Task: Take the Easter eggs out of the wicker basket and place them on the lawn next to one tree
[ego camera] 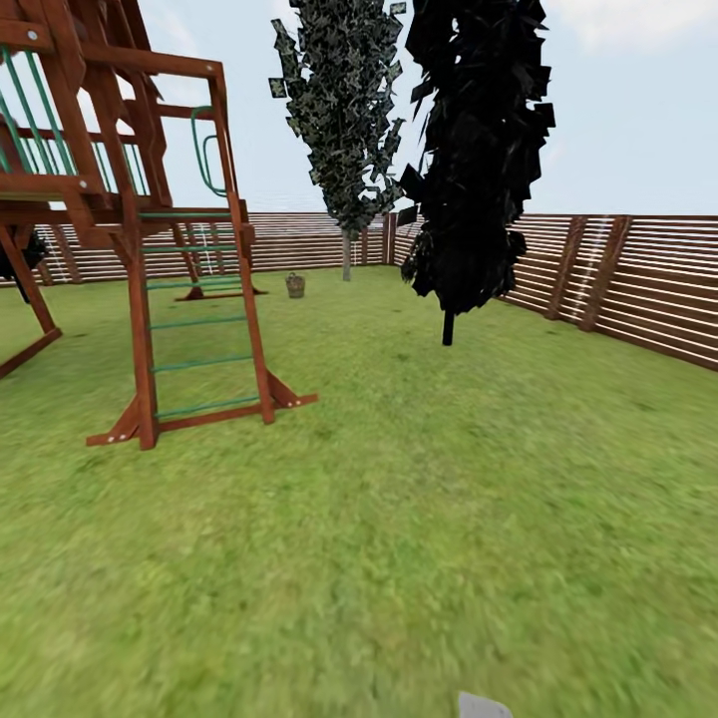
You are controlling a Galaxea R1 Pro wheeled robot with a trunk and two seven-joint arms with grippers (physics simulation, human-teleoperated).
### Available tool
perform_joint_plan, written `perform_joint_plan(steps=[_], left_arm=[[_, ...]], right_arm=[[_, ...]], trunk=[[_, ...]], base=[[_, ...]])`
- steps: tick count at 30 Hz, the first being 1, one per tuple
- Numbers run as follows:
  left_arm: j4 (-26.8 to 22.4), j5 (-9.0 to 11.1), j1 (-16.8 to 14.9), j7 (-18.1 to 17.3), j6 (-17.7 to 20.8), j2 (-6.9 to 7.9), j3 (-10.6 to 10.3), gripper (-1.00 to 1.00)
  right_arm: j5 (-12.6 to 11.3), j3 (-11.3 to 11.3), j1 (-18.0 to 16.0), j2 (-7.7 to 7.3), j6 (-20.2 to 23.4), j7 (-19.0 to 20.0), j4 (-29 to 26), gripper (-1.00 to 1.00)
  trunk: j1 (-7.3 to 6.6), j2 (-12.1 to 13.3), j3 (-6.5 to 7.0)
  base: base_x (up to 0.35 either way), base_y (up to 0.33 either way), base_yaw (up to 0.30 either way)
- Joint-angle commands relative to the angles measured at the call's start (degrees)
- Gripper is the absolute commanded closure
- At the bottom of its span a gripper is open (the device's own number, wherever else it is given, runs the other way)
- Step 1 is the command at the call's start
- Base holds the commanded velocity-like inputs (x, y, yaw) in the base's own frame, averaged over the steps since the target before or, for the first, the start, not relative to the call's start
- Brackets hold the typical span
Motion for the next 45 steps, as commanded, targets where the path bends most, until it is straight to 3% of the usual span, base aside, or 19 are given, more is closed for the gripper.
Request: perform_joint_plan(steps=[1, 45], left_arm=[[0.1, -0.1, 0.0, 0.2, -0.2, 0.0, -0.1, -1.0], [0.1, -0.1, 0.0, 0.2, -0.2, -0.03, -0.2, -1.0]], right_arm=[[-0.4, 0.0, 0.0, 0.02, 0.0, -0.1, -0.1, -1.0], [-0.2, 0.0, 0.0, 0.02, 0.0, -0.1, -0.1, -1.0]], trunk=[[0.04, 0.0, -0.07], [0.04, 0.0, -0.07]], base=[[0.329, 0.0, 0.0], [0.326, 0.0, 0.0]])
